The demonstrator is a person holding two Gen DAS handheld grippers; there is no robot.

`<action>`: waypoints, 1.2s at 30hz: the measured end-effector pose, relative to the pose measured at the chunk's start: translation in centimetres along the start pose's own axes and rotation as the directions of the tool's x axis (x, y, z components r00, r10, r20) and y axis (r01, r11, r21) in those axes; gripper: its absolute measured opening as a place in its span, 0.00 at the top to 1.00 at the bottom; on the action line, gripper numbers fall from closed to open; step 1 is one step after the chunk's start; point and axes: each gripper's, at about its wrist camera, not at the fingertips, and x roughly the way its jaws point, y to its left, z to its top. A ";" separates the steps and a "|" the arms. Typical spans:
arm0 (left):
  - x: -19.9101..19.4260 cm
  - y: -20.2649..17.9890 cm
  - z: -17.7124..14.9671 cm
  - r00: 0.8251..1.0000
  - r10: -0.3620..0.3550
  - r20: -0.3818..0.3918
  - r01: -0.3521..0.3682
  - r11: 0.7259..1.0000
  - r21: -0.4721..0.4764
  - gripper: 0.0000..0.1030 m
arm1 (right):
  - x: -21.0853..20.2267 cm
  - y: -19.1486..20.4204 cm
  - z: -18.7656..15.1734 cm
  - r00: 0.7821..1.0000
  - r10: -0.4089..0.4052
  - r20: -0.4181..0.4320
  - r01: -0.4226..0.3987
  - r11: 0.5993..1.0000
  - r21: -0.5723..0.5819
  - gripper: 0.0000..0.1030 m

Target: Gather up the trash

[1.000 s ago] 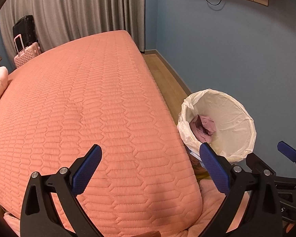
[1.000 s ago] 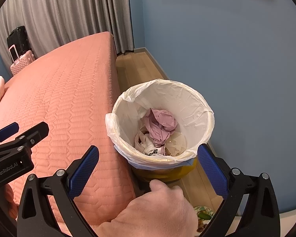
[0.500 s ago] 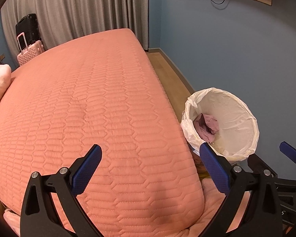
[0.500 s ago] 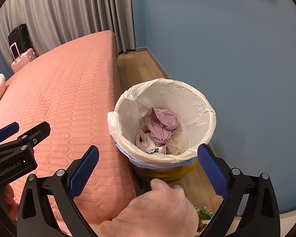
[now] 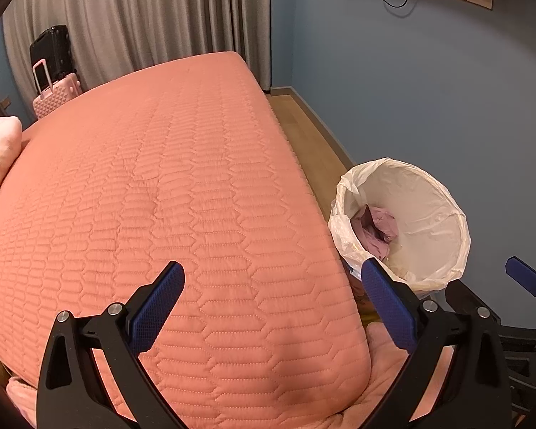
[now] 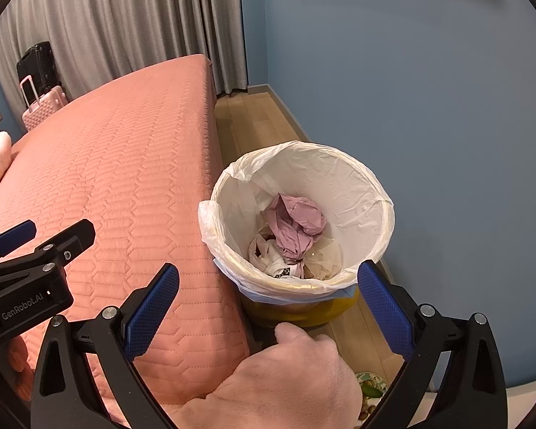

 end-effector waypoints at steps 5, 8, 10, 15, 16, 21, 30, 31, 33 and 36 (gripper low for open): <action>0.0 0.1 0.0 1.000 -0.001 -0.002 0.001 1.000 -0.002 0.08 | 0.0 0.0 0.0 1.000 -0.001 0.001 0.001 1.000 0.000 0.06; 0.0 0.0 0.0 1.000 -0.002 -0.002 0.002 1.000 -0.001 0.08 | 0.0 0.0 0.0 1.000 0.000 0.001 0.000 1.000 0.001 0.06; 0.0 0.0 0.0 1.000 0.000 0.000 0.000 1.000 0.000 0.08 | 0.0 0.0 0.0 1.000 -0.002 0.001 0.002 1.000 0.000 0.06; -0.1 -0.1 0.0 1.000 -0.001 0.000 0.001 1.000 0.002 0.08 | 0.1 0.0 -0.1 1.000 -0.004 0.002 0.004 1.000 -0.001 0.06; -0.1 -0.1 0.0 1.000 -0.002 0.001 0.002 1.000 0.005 0.08 | 0.1 -0.1 -0.1 1.000 -0.004 0.002 0.004 1.000 -0.001 0.06; -0.2 -0.2 0.0 1.000 -0.005 0.004 0.005 1.000 0.011 0.08 | 0.1 -0.1 -0.1 1.000 -0.004 0.002 0.004 1.000 -0.002 0.06; -0.3 -0.3 0.1 1.000 -0.006 0.003 0.006 1.000 0.013 0.08 | 0.1 -0.1 -0.1 1.000 -0.006 0.003 0.006 1.000 -0.003 0.06; -0.3 -0.3 0.1 1.000 -0.006 0.003 0.006 1.000 0.013 0.08 | 0.1 -0.1 0.0 1.000 -0.005 0.003 0.005 1.000 -0.003 0.06; -0.3 -0.3 0.1 1.000 -0.008 0.003 0.008 1.000 0.013 0.08 | 0.1 -0.1 -0.1 1.000 -0.005 0.003 0.005 1.000 -0.003 0.06; -0.4 -0.3 0.2 1.000 -0.009 0.004 0.009 1.000 0.015 0.08 | 0.1 -0.1 -0.1 1.000 -0.005 0.004 0.005 1.000 -0.003 0.06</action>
